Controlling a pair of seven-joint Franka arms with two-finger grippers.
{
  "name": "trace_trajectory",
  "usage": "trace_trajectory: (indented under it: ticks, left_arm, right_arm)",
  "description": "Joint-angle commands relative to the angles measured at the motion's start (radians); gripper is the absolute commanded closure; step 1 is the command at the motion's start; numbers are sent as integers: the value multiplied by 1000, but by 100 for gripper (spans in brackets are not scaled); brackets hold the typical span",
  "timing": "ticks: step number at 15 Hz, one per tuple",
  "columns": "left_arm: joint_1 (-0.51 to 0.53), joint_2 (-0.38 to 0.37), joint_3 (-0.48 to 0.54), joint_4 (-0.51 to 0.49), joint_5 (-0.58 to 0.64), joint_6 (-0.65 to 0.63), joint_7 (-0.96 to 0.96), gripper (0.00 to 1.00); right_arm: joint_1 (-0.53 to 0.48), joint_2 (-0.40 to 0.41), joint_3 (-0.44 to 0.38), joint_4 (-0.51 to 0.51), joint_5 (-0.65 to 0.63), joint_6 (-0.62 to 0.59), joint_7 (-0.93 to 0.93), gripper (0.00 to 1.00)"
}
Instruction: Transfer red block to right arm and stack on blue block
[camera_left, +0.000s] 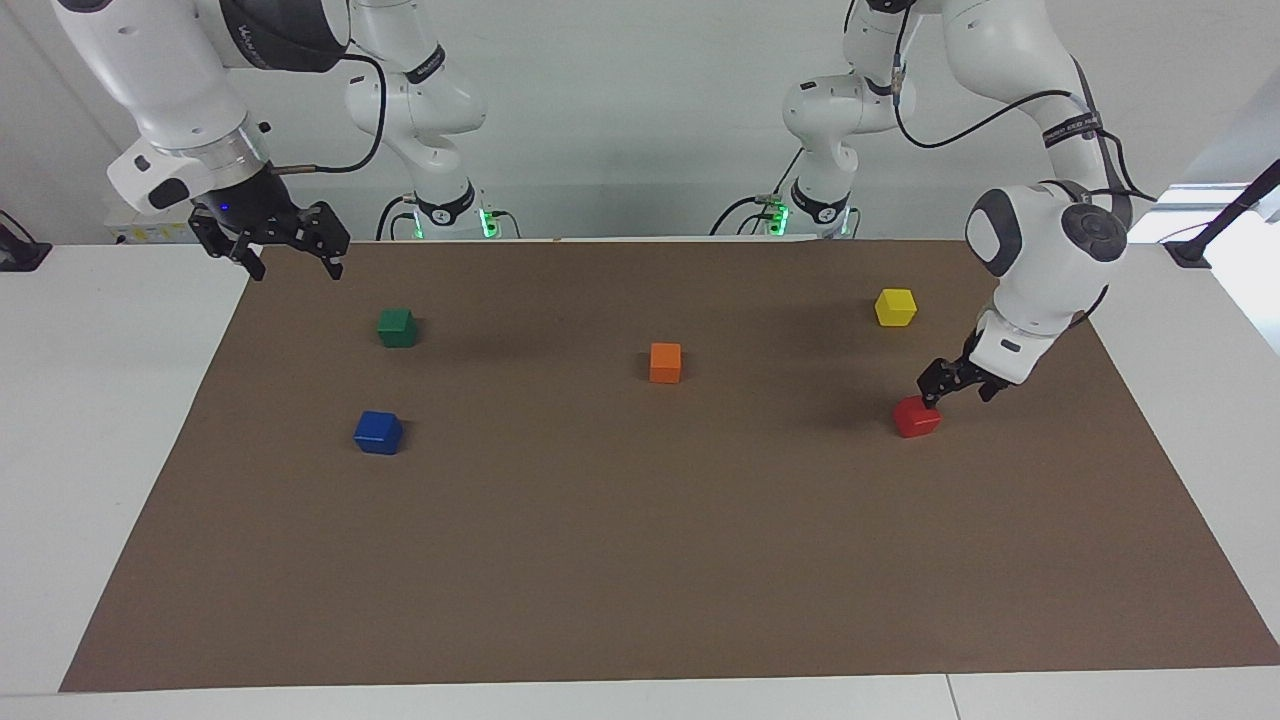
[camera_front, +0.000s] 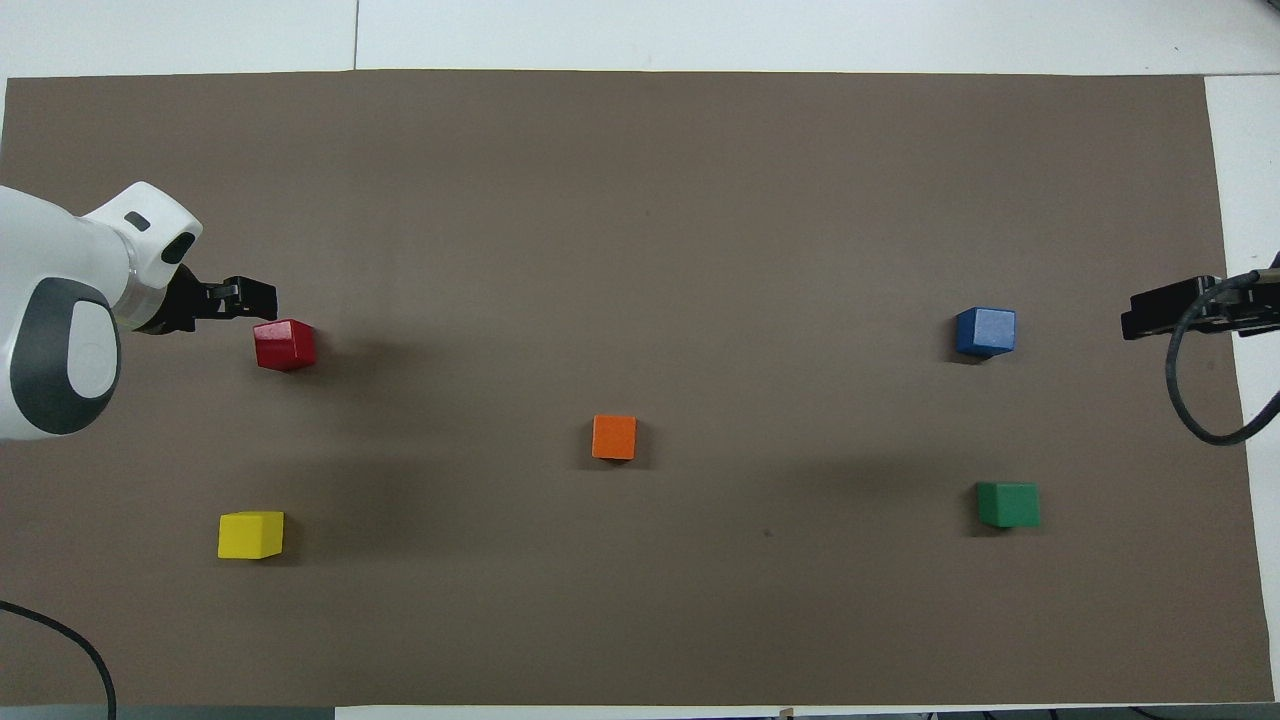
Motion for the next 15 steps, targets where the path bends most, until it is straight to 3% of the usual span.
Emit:
trace_trajectory:
  ticks: [1,4,9,12,13,15]
  left_arm:
    - [-17,-14,5,-66,14,73,-49,0]
    - [-28,3,5,-118,14,142,-72,0]
    - [-28,37,5,-158,14,192,-92,0]
    - [-41,65,5,-152,14,213,-140,2]
    - [-41,65,5,-146,14,202,-143,28]
    - [-40,63,5,-145,14,179,-149,100]
  right_arm:
    - [-23,-12,5,-20,187,16,-142,0]
    - [-59,2,3,-22,445,10,-221,0]
    - [-82,52,3,-161,1003,5,-554,0]
    - [-83,85,3,-232,1257,-41,-629,0]
    - [-82,100,3,-253,1329,-68,-654,0]
    - [-73,140,5,-304,1485,-140,-709,0]
